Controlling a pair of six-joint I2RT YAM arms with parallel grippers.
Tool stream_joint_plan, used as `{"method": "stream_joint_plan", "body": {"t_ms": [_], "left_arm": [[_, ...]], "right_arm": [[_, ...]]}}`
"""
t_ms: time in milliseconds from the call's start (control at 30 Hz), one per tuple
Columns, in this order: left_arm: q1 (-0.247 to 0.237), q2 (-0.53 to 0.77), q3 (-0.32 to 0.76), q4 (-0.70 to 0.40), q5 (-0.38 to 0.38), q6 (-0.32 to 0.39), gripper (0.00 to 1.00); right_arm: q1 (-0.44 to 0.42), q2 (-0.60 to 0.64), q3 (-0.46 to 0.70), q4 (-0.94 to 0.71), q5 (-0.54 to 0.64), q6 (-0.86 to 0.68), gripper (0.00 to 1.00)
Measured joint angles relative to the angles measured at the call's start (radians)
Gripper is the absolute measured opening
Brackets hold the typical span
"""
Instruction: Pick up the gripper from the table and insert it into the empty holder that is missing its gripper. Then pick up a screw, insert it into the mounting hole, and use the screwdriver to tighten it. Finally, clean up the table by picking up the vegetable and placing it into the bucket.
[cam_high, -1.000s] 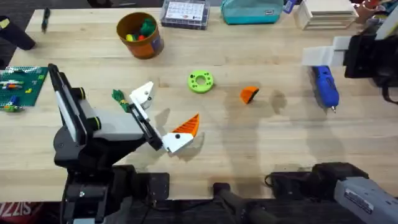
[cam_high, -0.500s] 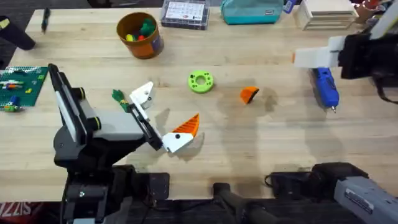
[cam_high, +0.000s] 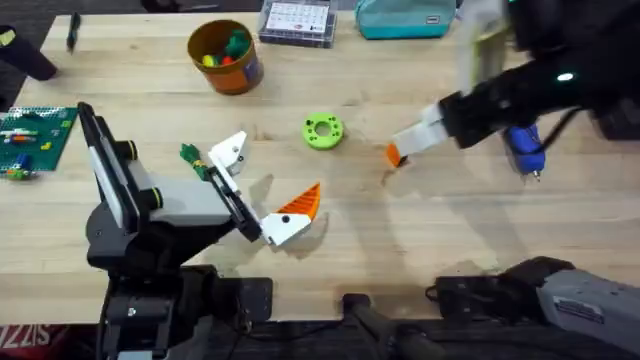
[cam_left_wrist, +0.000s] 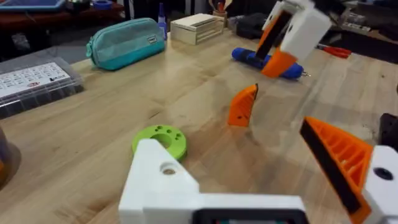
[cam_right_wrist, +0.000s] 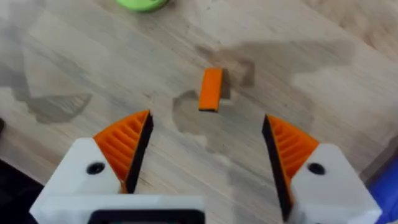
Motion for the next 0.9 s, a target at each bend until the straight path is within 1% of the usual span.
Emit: {"method": "stream_joint_plan", "body": {"t_ms": [100,200,467,633,700,800,833,867,900], "left_arm": [[0.0,0.0,0.0,0.0,0.0,0.0,0.985],[0.0,0.0,0.0,0.0,0.0,0.0,0.985],[0.0,0.0,0.0,0.0,0.0,0.0,0.985],[0.0,0.0,0.0,0.0,0.0,0.0,0.985],[0.0,0.0,0.0,0.0,0.0,0.0,0.985],[0.0,0.0,0.0,0.0,0.0,0.0,0.985],[0.0,0.0,0.0,0.0,0.0,0.0,0.985],[0.0,0.0,0.0,0.0,0.0,0.0,0.985],[0.0,0.0,0.0,0.0,0.0,0.0,0.985]], "right_arm": [[0.059,0.055,0.0,0.001,0.051,-0.01,0.993],[0.092,0.116,0.0,0.016,0.082,-0.033,0.993],[0.104,0.261,0.001,0.073,0.109,-0.07,0.992],[0.104,0.288,0.001,0.074,0.109,-0.078,0.945],[0.104,0.288,0.001,0.074,0.109,-0.081,0.865],[0.104,0.288,0.001,0.075,0.11,-0.083,0.576],[0.104,0.288,0.001,0.075,0.11,-0.082,0.461],[0.104,0.288,0.001,0.075,0.11,-0.082,0.39],[0.104,0.288,0.001,0.076,0.111,-0.086,0.238]]}}
